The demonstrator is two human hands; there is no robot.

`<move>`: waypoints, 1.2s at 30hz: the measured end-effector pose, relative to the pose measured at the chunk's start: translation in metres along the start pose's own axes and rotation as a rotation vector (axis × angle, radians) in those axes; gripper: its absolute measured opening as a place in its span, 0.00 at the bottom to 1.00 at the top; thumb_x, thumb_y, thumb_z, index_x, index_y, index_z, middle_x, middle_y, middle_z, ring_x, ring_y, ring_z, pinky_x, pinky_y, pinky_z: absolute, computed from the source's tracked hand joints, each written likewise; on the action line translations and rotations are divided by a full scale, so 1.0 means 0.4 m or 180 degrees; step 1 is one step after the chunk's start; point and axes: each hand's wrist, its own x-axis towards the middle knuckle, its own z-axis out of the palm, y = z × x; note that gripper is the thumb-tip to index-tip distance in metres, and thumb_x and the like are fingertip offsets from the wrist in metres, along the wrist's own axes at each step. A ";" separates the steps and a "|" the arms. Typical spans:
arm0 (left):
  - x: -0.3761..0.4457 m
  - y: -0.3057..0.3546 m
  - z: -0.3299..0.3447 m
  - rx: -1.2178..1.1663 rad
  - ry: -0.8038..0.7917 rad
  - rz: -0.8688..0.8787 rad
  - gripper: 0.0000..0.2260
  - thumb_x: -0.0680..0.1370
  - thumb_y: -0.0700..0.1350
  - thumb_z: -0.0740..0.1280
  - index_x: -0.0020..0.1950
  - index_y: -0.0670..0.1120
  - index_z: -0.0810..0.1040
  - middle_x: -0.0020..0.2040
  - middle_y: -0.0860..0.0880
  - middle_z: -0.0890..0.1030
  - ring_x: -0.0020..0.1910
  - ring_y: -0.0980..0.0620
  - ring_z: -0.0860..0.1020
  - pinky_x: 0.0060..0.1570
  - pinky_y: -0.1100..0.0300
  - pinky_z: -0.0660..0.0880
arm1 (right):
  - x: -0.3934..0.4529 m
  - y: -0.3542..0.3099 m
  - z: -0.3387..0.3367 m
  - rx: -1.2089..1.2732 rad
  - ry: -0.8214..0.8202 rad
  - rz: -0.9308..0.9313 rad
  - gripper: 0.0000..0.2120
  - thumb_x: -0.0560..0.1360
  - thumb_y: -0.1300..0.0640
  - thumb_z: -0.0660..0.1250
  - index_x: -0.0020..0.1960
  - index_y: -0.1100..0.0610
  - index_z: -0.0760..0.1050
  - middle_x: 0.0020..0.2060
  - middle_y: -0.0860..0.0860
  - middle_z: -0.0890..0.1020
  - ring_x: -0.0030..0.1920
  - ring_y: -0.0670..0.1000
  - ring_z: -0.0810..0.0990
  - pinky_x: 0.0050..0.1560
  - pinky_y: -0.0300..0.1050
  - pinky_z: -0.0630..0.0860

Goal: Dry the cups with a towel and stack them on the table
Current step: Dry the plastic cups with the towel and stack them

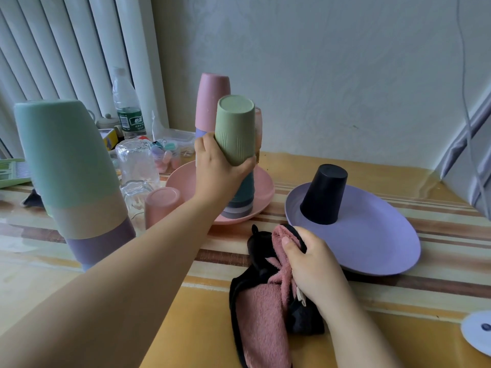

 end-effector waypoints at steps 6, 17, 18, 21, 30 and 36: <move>0.004 0.104 -0.043 -0.0116 0.0047 0.0120 0.31 0.68 0.51 0.76 0.66 0.45 0.67 0.56 0.50 0.66 0.51 0.53 0.68 0.49 0.59 0.67 | 0.004 0.006 0.000 0.0029 -0.0011 0.0013 0.17 0.80 0.53 0.59 0.68 0.49 0.70 0.59 0.45 0.78 0.60 0.46 0.76 0.58 0.41 0.72; -0.297 0.054 -0.115 -0.1002 -0.0936 -0.0784 0.24 0.60 0.61 0.71 0.54 0.58 0.73 0.46 0.59 0.81 0.43 0.57 0.81 0.43 0.57 0.80 | -0.024 -0.049 -0.023 0.1756 0.0911 -0.0972 0.12 0.79 0.49 0.60 0.60 0.37 0.73 0.59 0.35 0.78 0.63 0.38 0.74 0.65 0.41 0.70; -0.305 0.045 -0.113 -0.1062 -0.0968 -0.0813 0.25 0.59 0.62 0.70 0.54 0.60 0.74 0.45 0.61 0.81 0.43 0.58 0.81 0.46 0.53 0.81 | -0.032 -0.057 -0.016 0.1723 0.0804 -0.1259 0.13 0.79 0.48 0.59 0.62 0.37 0.71 0.62 0.33 0.76 0.66 0.37 0.70 0.67 0.37 0.67; -0.312 0.033 -0.115 -0.1257 -0.1145 -0.0683 0.24 0.61 0.63 0.68 0.56 0.61 0.76 0.47 0.61 0.83 0.45 0.60 0.81 0.49 0.51 0.80 | -0.046 -0.070 0.035 0.1037 0.0301 -0.1970 0.18 0.78 0.39 0.53 0.68 0.36 0.61 0.73 0.35 0.59 0.73 0.36 0.55 0.68 0.27 0.55; -0.304 0.018 -0.123 -0.1712 -0.2024 -0.0453 0.17 0.71 0.51 0.70 0.60 0.54 0.79 0.53 0.54 0.84 0.53 0.56 0.81 0.55 0.56 0.77 | -0.032 -0.065 0.054 0.0663 0.0488 -0.1736 0.18 0.76 0.39 0.49 0.66 0.33 0.59 0.75 0.34 0.48 0.75 0.37 0.47 0.75 0.41 0.52; -0.310 0.022 -0.127 -0.2051 -0.2166 -0.0655 0.15 0.71 0.47 0.68 0.58 0.51 0.80 0.51 0.53 0.85 0.52 0.57 0.82 0.48 0.69 0.76 | -0.048 -0.096 0.009 0.1406 0.0135 -0.1382 0.16 0.75 0.41 0.53 0.54 0.18 0.64 0.72 0.29 0.54 0.71 0.29 0.52 0.70 0.28 0.53</move>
